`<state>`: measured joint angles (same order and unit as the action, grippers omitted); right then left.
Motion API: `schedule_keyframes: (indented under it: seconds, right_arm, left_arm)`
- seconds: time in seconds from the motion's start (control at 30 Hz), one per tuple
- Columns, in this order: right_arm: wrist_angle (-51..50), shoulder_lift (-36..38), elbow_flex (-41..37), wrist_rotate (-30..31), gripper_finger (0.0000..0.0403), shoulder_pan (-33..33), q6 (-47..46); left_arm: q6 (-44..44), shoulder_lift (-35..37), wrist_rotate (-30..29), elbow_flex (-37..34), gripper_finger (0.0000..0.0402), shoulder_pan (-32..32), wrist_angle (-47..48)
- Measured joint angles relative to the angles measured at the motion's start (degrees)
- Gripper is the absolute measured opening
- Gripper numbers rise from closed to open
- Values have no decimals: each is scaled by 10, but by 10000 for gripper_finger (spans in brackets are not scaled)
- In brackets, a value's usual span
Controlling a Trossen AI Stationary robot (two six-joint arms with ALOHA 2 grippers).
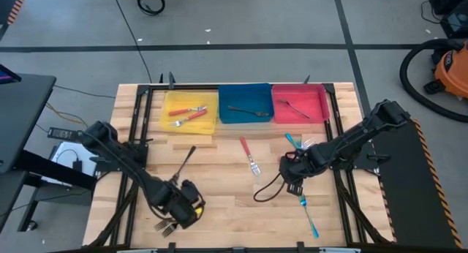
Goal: Sort silverware by color (type)
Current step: Put the bottom right black fork into the blue bin
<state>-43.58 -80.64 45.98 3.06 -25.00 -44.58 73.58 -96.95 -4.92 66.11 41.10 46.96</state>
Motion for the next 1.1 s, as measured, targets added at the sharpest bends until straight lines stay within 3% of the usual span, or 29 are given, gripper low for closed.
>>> schedule_keyframes:
  seconds: [0.47, 0.87, 0.97, 1.1]
  right_arm:
    - [4, 0, 0, -1, 141, -61, -52]
    - [34, 0, 0, -1, 141, -77, -54]
    - [35, 0, 0, 0, 141, -77, -53]
    - [35, 0, 0, 3, 141, -77, -49]
  left_arm:
    - [69, -76, 26, 0, 103, 40, -92]
    - [98, -121, 36, 3, 100, 48, -89]
    - [104, -122, 35, 2, 77, 48, -87]
    - [114, -122, 35, 2, 15, 48, -85]
